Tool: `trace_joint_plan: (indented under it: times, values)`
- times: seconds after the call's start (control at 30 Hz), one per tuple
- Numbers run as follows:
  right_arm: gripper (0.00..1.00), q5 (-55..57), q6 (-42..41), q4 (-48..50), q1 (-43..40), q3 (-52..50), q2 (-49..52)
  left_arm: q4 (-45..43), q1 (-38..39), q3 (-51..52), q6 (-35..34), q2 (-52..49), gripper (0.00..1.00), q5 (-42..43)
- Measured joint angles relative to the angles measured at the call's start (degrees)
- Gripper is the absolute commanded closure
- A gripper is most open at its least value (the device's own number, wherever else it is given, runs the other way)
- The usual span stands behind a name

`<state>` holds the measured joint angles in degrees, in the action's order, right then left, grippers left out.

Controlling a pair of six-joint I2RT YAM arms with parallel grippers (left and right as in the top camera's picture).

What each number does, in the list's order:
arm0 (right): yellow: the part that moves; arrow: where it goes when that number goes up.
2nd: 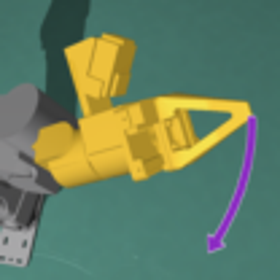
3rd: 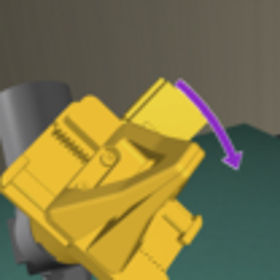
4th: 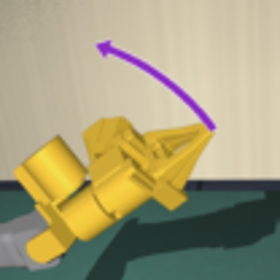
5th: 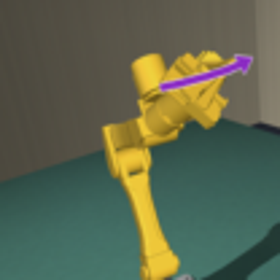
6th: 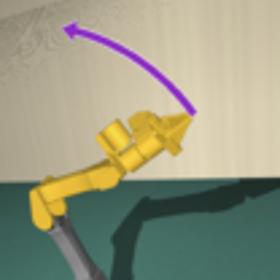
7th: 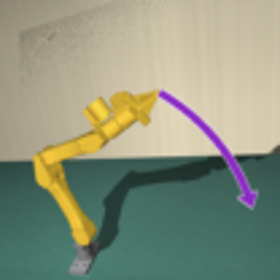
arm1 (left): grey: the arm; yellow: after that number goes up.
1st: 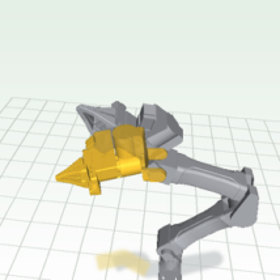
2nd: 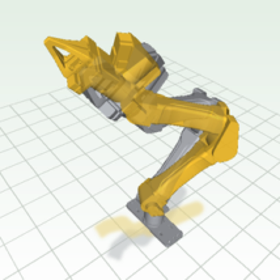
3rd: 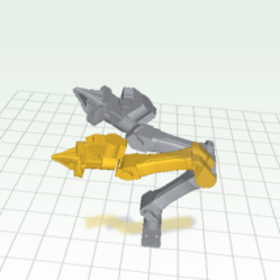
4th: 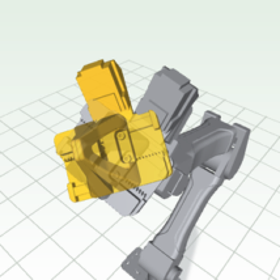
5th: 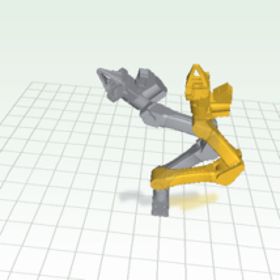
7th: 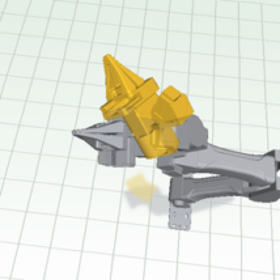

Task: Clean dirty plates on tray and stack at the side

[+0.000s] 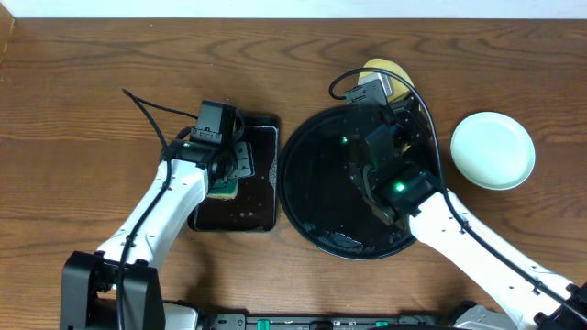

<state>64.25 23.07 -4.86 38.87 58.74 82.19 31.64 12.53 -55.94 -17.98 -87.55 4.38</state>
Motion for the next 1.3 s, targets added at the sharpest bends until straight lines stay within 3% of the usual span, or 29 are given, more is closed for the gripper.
trace_joint_plan:
  times: [0.23,0.87,1.3]
  values:
    - [0.99,1.4,3.9,2.6,0.5,0.0,-0.1,0.0,0.0,0.0,0.0,0.0,0.36,0.0]
    - [0.99,-0.2,27.5,9.1,4.3,0.0,-0.2,0.0,0.0,0.0,0.0,0.0,0.36,0.0]
    - [0.99,2.4,39.0,24.7,5.4,-0.3,-0.5,0.0,0.0,0.0,0.0,0.0,0.36,0.0]
